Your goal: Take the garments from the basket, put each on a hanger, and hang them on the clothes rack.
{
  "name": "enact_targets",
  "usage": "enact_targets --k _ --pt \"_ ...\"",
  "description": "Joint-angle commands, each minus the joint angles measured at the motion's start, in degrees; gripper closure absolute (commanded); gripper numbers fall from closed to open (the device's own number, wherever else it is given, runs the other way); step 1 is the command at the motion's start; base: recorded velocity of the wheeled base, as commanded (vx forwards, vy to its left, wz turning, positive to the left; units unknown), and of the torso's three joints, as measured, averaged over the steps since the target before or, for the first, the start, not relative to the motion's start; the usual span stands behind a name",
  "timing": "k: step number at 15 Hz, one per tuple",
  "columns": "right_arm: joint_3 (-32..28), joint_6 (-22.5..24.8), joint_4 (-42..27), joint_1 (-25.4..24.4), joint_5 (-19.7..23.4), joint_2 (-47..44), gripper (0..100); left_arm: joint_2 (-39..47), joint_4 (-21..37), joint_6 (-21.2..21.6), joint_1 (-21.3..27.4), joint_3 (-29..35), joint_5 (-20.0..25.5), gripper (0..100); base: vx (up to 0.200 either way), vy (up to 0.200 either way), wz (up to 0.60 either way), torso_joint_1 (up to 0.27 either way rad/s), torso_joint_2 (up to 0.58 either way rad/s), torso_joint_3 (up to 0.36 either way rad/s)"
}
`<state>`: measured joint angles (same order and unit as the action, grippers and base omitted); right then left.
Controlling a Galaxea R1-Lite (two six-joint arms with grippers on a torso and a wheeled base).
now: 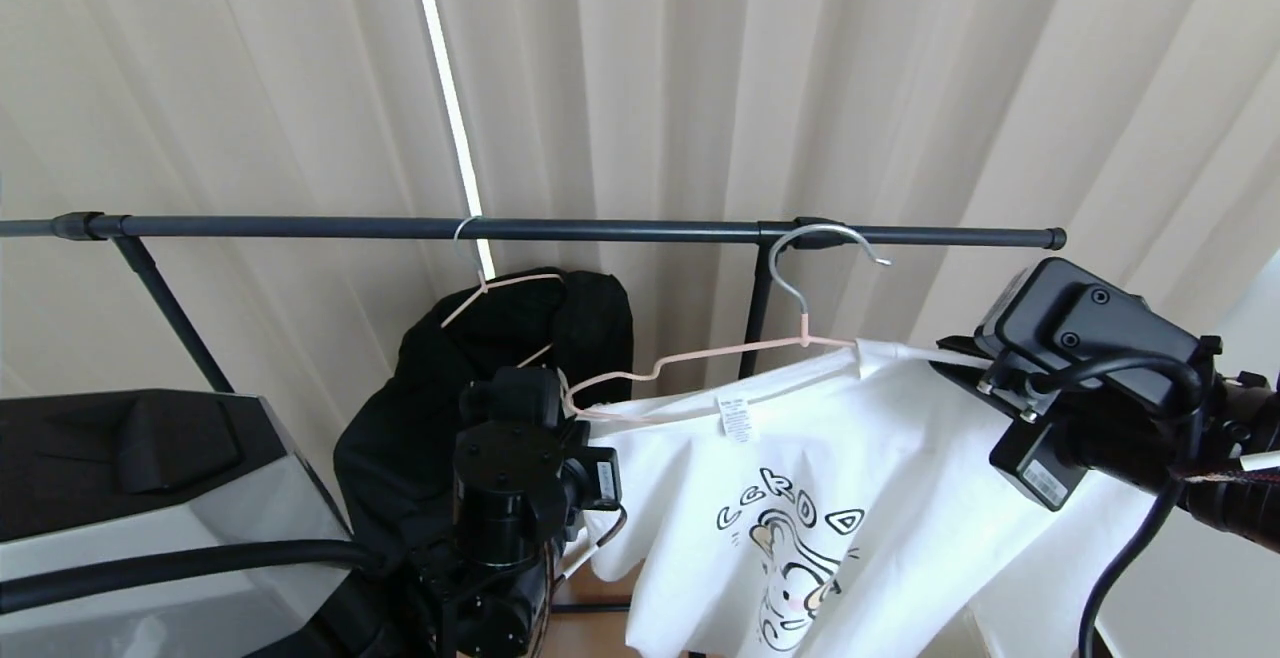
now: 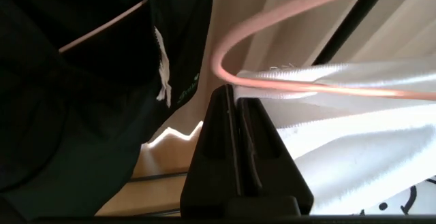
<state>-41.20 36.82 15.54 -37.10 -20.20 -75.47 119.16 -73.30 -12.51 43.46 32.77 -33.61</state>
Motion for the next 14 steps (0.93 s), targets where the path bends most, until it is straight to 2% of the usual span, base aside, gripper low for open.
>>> enact_targets --k 1,8,10,12,13,14 --pt "0.9 -0.1 0.0 0.7 0.0 1.4 100 -0.2 0.0 -0.1 -0.5 -0.3 -0.1 100 0.000 0.000 0.00 0.000 0.00 0.000" --pt "3.3 -0.3 0.0 0.9 0.1 3.8 100 -2.6 -0.8 0.1 -2.3 -1.4 -0.1 100 0.000 0.000 0.00 0.000 0.00 0.000" --pt "4.3 -0.8 0.1 0.9 0.2 3.2 100 -5.2 0.0 2.2 -2.2 -1.3 0.0 100 0.000 0.000 0.00 0.000 0.00 0.000" --pt "4.3 -5.8 0.3 0.7 0.3 1.2 100 -7.8 3.2 3.5 -1.9 -0.2 0.0 100 0.000 0.000 0.00 0.000 0.00 0.000" --pt "4.5 -10.3 0.4 0.5 0.2 0.1 100 -9.9 7.5 3.6 -2.0 1.6 0.0 100 0.000 0.000 0.00 0.000 0.00 0.000" --pt "4.7 -12.6 0.4 0.4 0.3 -0.3 100 -11.2 11.0 3.6 -2.0 2.8 0.0 100 0.000 0.000 0.00 0.000 0.00 0.000"
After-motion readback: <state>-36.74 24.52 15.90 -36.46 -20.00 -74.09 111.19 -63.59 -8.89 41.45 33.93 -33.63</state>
